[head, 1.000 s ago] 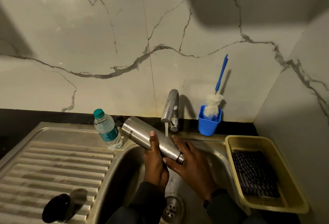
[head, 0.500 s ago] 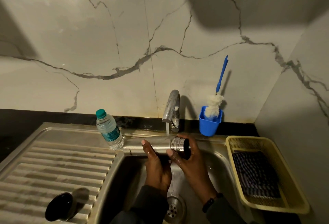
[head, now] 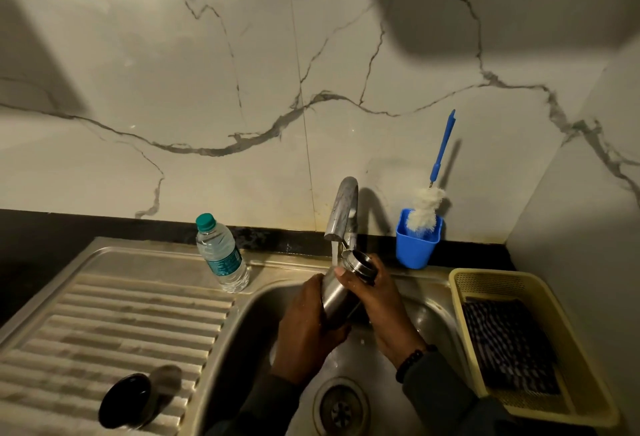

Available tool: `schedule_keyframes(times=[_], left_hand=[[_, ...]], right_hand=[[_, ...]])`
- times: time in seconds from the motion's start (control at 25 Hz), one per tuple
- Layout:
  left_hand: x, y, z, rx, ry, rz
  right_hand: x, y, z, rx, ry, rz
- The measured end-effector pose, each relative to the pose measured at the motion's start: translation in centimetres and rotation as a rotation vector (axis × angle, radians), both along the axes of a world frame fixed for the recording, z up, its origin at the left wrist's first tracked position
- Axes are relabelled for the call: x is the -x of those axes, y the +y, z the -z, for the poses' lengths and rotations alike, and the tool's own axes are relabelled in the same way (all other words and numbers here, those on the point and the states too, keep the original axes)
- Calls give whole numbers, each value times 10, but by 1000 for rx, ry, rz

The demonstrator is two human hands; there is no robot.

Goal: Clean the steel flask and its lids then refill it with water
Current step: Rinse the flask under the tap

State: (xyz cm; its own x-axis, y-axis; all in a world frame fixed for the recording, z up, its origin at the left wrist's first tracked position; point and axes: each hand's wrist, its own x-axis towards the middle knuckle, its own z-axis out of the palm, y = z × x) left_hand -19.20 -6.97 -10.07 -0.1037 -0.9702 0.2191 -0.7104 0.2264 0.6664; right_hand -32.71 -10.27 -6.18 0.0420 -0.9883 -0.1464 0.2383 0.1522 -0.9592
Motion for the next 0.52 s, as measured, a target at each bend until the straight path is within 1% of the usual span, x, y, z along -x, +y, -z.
schedule_keyframes(times=[0.04,0.08,0.12,0.16,0.2,0.24,0.28,0.32,0.4,0.44,0.48,0.52], left_hand=[[3,-1,-7,-55,43,-31],[1,-6,-14,-158,137,-5],[-7,-14,-17,-328,261,85],[-18,-20,-21,-511,382,214],[-26,-21,-28,-631,477,319],[-29,-20,-33,-677,516,354],[-27,-18,-34,-657,484,295],[-20,-14,-30,-589,388,170],[2,1,-21,-373,97,-130],[10,11,-14,-296,48,-238],[17,16,-10,-253,85,-294],[20,19,-6,-225,142,-316]], right_hand=[[-2,-4,3,-57,-164,0],[-2,-8,5,-95,-334,-40],[0,-12,8,-91,-448,-117],[2,-17,12,-64,-497,-198],[3,-20,13,-55,-522,-263],[0,-22,12,-71,-521,-279],[-5,-25,13,-98,-468,-246],[-11,-27,13,-139,-347,-165],[-27,-29,2,-203,-8,15],[-34,-26,-3,-191,107,77],[-38,-26,-7,-163,151,126],[-40,-24,-8,-154,132,170]])
